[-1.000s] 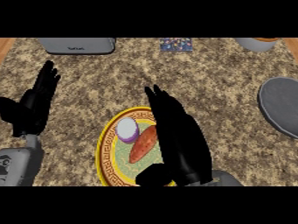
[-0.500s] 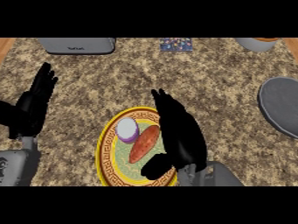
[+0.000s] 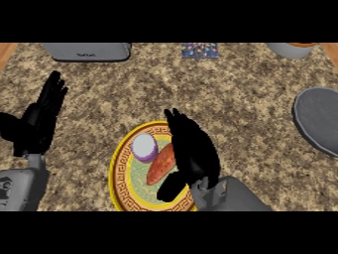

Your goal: Pick the sweet potato from the plate and place it in the pan

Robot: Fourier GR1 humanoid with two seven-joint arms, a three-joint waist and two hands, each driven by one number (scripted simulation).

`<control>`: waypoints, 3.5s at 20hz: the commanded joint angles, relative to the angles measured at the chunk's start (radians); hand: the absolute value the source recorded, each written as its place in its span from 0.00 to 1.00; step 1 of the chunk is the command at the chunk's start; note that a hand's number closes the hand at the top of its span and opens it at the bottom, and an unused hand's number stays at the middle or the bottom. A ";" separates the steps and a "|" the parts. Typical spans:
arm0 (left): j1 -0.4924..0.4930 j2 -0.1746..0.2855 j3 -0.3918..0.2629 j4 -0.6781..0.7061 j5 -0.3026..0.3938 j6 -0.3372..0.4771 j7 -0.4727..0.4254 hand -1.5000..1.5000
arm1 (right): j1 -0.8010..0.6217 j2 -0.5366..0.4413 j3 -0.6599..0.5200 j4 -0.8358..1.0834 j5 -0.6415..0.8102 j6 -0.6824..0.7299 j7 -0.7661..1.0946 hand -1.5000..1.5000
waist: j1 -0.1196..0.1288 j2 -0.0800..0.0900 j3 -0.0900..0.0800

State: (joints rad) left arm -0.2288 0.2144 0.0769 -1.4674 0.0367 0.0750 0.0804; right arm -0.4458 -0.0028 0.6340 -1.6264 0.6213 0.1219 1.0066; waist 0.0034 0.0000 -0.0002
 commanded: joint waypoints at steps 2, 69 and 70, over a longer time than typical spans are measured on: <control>-0.003 0.016 0.018 -0.032 0.004 -0.020 0.029 0.50 | -0.088 0.003 -0.028 0.136 -0.052 -0.014 -0.010 0.00 | 0.005 0.001 0.000; 0.007 -0.057 0.034 0.013 -0.065 0.000 -0.027 0.50 | 0.317 -0.622 0.061 -0.577 0.327 -0.273 -0.088 1.00 | -0.021 -0.001 0.001; 0.014 -0.017 0.056 -0.062 -0.032 -0.027 0.050 0.50 | 0.348 -0.654 0.017 -0.655 0.307 -0.285 -0.071 1.00 | -0.021 -0.005 0.001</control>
State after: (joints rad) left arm -0.2042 0.1792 0.1262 -1.4961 -0.0046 0.0569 0.0876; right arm -0.1595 -0.5777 0.7699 -2.1695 0.9316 -0.1114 0.9358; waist -0.0247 -0.0068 0.0001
